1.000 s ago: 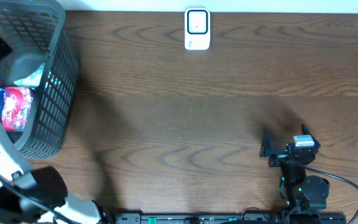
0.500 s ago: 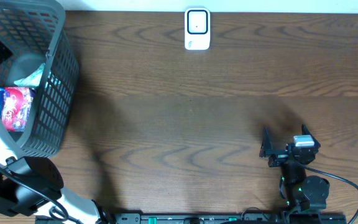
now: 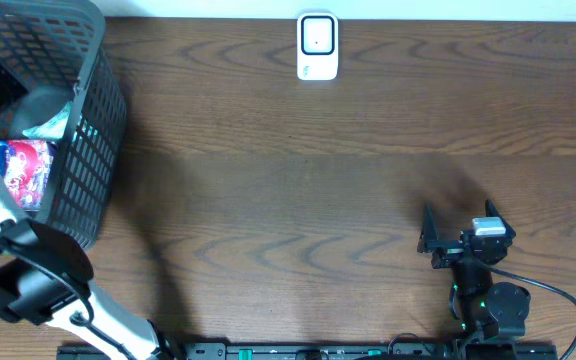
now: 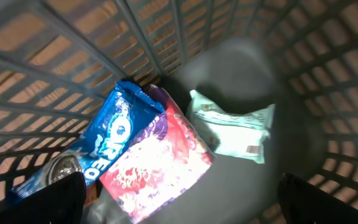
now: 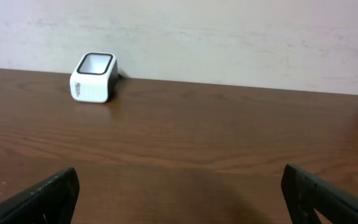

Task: Scan the item barcode
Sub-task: 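Grasp the pink snack box in the basket with the left gripper, then carry the pink box out and set it down before the scanner, then open the left gripper and pull it back from the box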

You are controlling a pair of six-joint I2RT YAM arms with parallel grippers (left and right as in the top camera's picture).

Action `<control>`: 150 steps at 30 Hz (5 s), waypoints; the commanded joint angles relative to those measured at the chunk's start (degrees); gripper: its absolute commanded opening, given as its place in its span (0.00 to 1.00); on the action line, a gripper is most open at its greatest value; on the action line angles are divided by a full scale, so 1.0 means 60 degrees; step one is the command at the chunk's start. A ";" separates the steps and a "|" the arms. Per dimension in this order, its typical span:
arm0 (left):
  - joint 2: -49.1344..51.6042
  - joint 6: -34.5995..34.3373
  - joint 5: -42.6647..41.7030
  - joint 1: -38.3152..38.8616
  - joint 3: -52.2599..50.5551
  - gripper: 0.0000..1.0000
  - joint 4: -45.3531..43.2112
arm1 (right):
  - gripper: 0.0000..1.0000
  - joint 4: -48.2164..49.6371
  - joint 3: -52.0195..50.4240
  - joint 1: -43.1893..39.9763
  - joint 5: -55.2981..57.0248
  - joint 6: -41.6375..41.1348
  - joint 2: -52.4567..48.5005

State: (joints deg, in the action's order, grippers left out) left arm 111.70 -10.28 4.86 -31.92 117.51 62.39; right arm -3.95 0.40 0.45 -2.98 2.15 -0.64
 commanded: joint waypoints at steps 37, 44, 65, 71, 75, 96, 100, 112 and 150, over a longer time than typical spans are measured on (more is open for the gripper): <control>0.1053 0.2681 0.1056 0.0058 -0.3894 0.83 -0.1373 | 0.99 -0.0029 -0.0015 0.0058 -0.0022 0.0007 0.0062; 0.1045 0.2670 0.1053 0.0058 -0.4255 0.27 -0.1854 | 0.99 -0.0033 -0.0015 0.0058 -0.0022 0.0007 0.0062; -0.3566 0.0576 -0.3646 0.0066 -0.3891 0.07 -0.3151 | 0.99 -0.0029 -0.0015 0.0058 -0.0022 0.0011 0.0062; -0.5843 -0.1290 -0.5377 0.0168 -0.3891 0.07 -0.4171 | 0.99 -0.0033 -0.0015 0.0058 -0.0022 0.0007 0.0062; -0.6816 -0.2084 -0.6386 0.0798 -0.3891 0.07 -0.4532 | 0.99 -0.0033 -0.0015 0.0058 -0.0022 0.0007 0.0062; -0.3512 -0.2594 -0.1617 1.0196 -0.3923 0.07 -0.2091 | 0.99 -0.0033 -0.0015 0.0058 -0.0025 0.0007 0.0062; -0.1993 -0.2590 -0.1260 1.0812 -0.3923 0.10 -0.2623 | 0.99 -0.0029 -0.0015 0.0058 -0.0022 0.0007 0.0062; -0.0186 -0.2586 -0.1268 1.1027 -0.3905 0.86 -0.3665 | 0.99 -0.0029 -0.0015 0.0058 -0.0022 0.0007 0.0062; -0.3614 -0.1144 -0.1122 0.7730 -0.3905 0.98 -0.0215 | 0.99 -0.0029 -0.0015 0.0058 -0.0022 0.0007 0.0062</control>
State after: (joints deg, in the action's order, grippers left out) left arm 89.73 -17.96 -2.61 14.76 93.62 60.71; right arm -3.95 0.40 0.45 -2.98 2.13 -0.64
